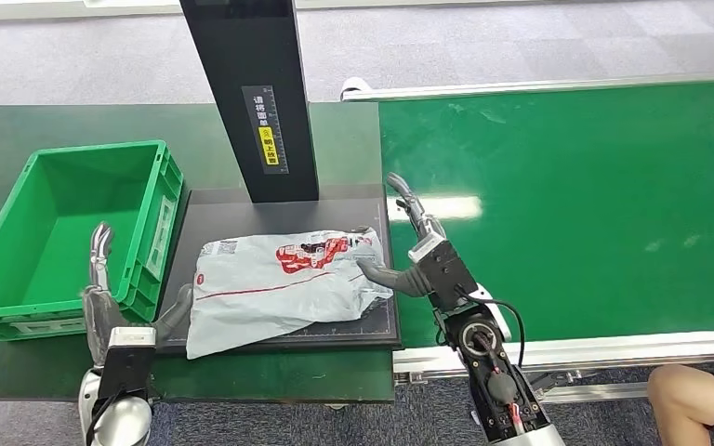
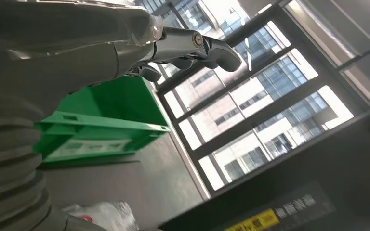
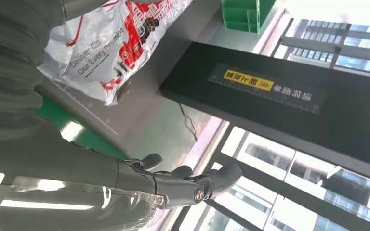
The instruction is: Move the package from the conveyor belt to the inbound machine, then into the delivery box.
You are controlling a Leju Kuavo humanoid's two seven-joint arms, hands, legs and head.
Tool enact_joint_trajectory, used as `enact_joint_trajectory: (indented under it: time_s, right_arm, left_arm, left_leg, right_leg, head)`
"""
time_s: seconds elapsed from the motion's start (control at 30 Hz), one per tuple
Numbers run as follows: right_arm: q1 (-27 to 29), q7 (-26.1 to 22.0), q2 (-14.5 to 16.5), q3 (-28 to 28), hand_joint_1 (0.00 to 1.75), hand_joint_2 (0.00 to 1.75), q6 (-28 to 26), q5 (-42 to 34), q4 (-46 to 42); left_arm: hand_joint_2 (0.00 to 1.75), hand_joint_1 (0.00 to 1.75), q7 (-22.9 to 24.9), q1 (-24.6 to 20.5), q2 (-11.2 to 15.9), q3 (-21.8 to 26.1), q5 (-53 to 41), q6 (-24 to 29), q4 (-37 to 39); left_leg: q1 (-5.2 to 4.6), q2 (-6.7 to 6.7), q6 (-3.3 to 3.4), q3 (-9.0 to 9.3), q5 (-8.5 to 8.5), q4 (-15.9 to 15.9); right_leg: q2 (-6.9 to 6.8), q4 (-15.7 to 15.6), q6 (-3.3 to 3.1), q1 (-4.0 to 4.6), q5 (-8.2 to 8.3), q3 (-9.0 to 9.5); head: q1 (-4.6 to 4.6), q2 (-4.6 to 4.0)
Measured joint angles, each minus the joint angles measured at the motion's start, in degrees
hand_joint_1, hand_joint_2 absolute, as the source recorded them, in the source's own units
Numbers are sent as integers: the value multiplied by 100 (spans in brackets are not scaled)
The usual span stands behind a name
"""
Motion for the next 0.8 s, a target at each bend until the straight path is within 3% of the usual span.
enact_joint_trajectory:
  time_s: [0.3,0.5,0.63,0.8]
  right_arm:
    - [208,20,-100,-155,0,175,-50,-18,-384]
    - [654,24,-147,-540,0,175,-133,-62,-582]
    - [982,-36,-158,-727,0,175,-126,-97,-709]
    - [1131,-55,-158,-796,0,175,-31,-197,-784]
  left_arm:
    - [175,0,48,-3,27,-257,-198,-117,-75]
    - [175,0,311,-113,77,-934,-812,-510,94]
    - [175,0,463,-331,79,-1296,-958,-597,578]
    - [175,0,502,-782,91,-1518,-1119,-335,1698]
  left_leg:
    - [1,-3,0,2,0,0]
    - [-7,-7,3,1,-2,0]
    - [-7,-7,3,0,-3,0]
    - [-4,-3,2,3,-1,0]
  right_leg:
    - [-2,0,0,1,0,-1]
    - [-4,-2,1,-7,-1,0]
    - [-3,-3,1,-7,0,0]
    - [-1,-1,-1,-4,1,0]
  head:
    - [-1,0]
    - [0,-1]
    - [0,0]
    - [-2,-1]
